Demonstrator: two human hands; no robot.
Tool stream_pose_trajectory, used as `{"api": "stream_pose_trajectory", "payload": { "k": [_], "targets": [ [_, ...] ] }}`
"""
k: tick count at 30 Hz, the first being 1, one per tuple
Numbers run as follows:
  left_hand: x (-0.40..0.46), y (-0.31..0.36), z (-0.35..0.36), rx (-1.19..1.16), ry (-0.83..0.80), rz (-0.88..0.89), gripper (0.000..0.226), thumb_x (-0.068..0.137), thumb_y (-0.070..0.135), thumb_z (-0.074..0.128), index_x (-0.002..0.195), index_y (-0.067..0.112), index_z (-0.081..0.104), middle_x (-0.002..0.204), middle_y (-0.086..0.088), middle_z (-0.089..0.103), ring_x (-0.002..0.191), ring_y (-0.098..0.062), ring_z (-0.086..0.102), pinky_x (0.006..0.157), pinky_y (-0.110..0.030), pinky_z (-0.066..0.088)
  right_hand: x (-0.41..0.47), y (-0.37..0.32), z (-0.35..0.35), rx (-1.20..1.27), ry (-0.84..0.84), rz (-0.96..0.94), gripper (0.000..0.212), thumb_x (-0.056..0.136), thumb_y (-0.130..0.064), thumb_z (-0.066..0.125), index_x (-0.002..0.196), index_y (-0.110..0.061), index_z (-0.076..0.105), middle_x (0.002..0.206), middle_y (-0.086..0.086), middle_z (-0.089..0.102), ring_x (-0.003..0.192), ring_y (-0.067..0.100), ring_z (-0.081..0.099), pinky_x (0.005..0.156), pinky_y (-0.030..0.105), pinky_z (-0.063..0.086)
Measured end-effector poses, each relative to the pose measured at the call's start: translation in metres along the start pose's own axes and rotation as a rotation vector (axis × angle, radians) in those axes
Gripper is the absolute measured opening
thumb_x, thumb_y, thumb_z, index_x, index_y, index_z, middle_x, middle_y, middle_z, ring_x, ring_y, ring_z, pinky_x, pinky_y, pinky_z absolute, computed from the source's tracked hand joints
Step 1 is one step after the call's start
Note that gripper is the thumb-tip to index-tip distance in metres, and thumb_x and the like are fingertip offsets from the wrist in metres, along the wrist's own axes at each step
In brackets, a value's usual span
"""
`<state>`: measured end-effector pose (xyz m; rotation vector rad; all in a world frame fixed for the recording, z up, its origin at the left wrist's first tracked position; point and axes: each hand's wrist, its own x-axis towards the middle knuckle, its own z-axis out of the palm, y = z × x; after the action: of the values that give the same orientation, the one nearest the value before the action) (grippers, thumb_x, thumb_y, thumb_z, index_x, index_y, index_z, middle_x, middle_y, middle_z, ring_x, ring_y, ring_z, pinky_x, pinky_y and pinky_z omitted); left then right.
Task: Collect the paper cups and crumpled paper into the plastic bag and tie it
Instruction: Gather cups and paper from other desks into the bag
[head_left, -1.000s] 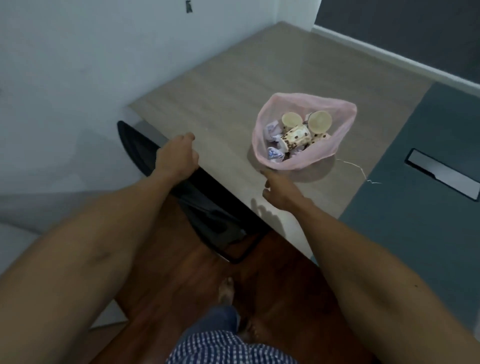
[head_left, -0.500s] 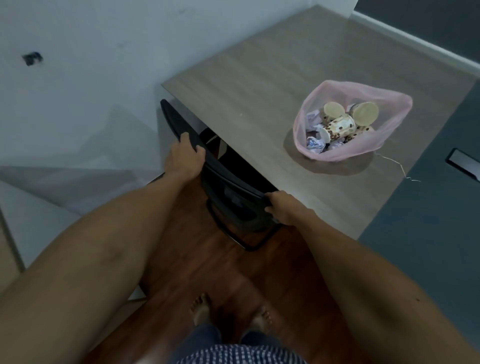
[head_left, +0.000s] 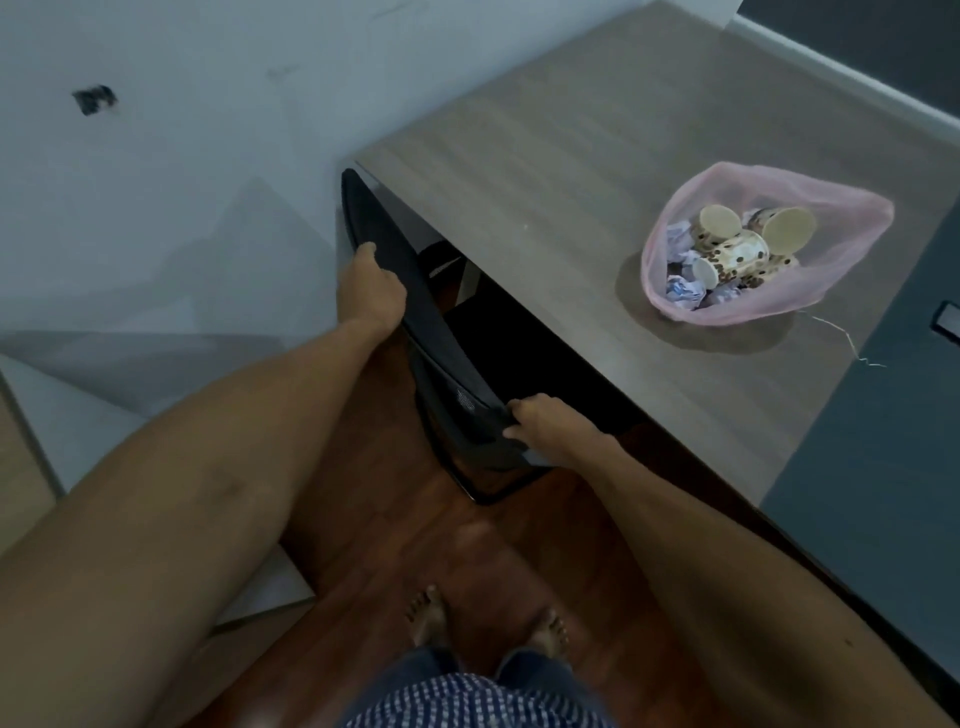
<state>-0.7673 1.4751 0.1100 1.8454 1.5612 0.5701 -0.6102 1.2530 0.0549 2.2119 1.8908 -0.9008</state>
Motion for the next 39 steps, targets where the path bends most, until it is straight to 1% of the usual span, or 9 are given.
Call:
{"api": "stream_pose_trajectory", "payload": {
  "k": [5, 8, 11, 14, 18, 22, 28, 33, 39],
  "targets": [
    [0.044, -0.029, -0.024, 0.003, 0.033, -0.008, 0.056, 0.099, 0.003, 0.040, 0.154, 0.011, 0.036, 0.150, -0.016, 0.046, 0.134, -0.030, 0.048, 0.115, -0.037, 0.039, 0.037, -0.057, 0.016, 0.049, 0.032, -0.061, 0.024, 0.103, -0.028, 0.051, 0.110, -0.007, 0.060, 0.096, 0.010, 0.056, 0.094, 0.034, 0.063, 0.072, 0.038, 0.047],
    [0.069, -0.042, -0.040, 0.014, 0.038, 0.019, 0.055, 0.099, 0.002, 0.040, 0.153, 0.011, 0.037, 0.148, -0.016, 0.048, 0.132, -0.030, 0.049, 0.114, -0.038, 0.039, 0.058, -0.087, 0.020, 0.093, 0.051, -0.149, 0.016, 0.103, -0.023, 0.053, 0.096, -0.008, 0.054, 0.096, 0.014, 0.061, 0.088, 0.035, 0.063, 0.072, 0.044, 0.051],
    [0.095, -0.057, -0.055, 0.046, 0.036, 0.042, 0.056, 0.098, 0.001, 0.041, 0.152, 0.013, 0.039, 0.146, -0.015, 0.050, 0.130, -0.029, 0.050, 0.112, -0.038, 0.040, 0.079, -0.117, 0.020, 0.131, 0.089, -0.202, 0.022, 0.103, -0.023, 0.055, 0.087, -0.013, 0.044, 0.094, 0.014, 0.063, 0.083, 0.035, 0.062, 0.065, 0.039, 0.043],
    [0.119, -0.071, -0.068, 0.081, 0.033, 0.084, 0.054, 0.098, 0.003, 0.041, 0.151, 0.015, 0.042, 0.143, -0.015, 0.052, 0.127, -0.029, 0.052, 0.109, -0.036, 0.042, 0.100, -0.142, 0.022, 0.165, 0.123, -0.247, 0.026, 0.102, -0.023, 0.058, 0.085, -0.014, 0.041, 0.093, 0.015, 0.064, 0.084, 0.034, 0.062, 0.066, 0.037, 0.039],
    [0.149, -0.085, -0.082, 0.101, 0.024, 0.148, 0.048, 0.101, 0.007, 0.038, 0.147, 0.016, 0.047, 0.137, -0.015, 0.057, 0.120, -0.029, 0.057, 0.106, -0.041, 0.047, 0.128, -0.168, 0.025, 0.242, 0.188, -0.285, 0.024, 0.100, -0.026, 0.061, 0.097, -0.003, 0.057, 0.094, 0.015, 0.067, 0.085, 0.033, 0.064, 0.067, 0.035, 0.037],
    [0.171, -0.094, -0.092, 0.124, 0.027, 0.199, 0.045, 0.102, 0.008, 0.038, 0.144, 0.018, 0.050, 0.139, -0.014, 0.058, 0.122, -0.026, 0.057, 0.106, -0.033, 0.045, 0.150, -0.188, 0.026, 0.328, 0.250, -0.305, 0.025, 0.097, -0.025, 0.066, 0.095, -0.001, 0.059, 0.081, 0.010, 0.062, 0.076, 0.031, 0.063, 0.062, 0.035, 0.040],
    [0.195, -0.106, -0.099, 0.165, 0.026, 0.257, 0.043, 0.103, 0.013, 0.039, 0.143, 0.020, 0.052, 0.140, -0.009, 0.059, 0.123, -0.025, 0.057, 0.106, -0.031, 0.044, 0.170, -0.200, 0.030, 0.380, 0.275, -0.332, 0.026, 0.096, -0.025, 0.068, 0.095, 0.000, 0.060, 0.081, 0.009, 0.063, 0.074, 0.029, 0.064, 0.064, 0.038, 0.050],
    [0.184, -0.100, -0.098, 0.282, 0.108, 0.285, 0.041, 0.104, 0.019, 0.037, 0.142, 0.021, 0.052, 0.136, -0.011, 0.059, 0.121, -0.029, 0.056, 0.099, -0.041, 0.048, 0.165, -0.196, 0.029, 0.381, 0.241, -0.312, 0.023, 0.098, -0.025, 0.066, 0.101, -0.002, 0.061, 0.086, 0.008, 0.064, 0.078, 0.026, 0.063, 0.066, 0.036, 0.048],
    [0.148, -0.090, -0.096, 0.569, 0.214, 0.500, 0.037, 0.095, 0.016, 0.048, 0.130, 0.013, 0.059, 0.129, -0.010, 0.061, 0.117, -0.033, 0.052, 0.094, -0.045, 0.041, 0.135, -0.144, 0.032, 0.315, 0.140, -0.081, 0.015, 0.098, -0.027, 0.054, 0.086, -0.018, 0.056, 0.084, 0.006, 0.066, 0.076, 0.029, 0.067, 0.070, 0.049, 0.056]
  ]
}}
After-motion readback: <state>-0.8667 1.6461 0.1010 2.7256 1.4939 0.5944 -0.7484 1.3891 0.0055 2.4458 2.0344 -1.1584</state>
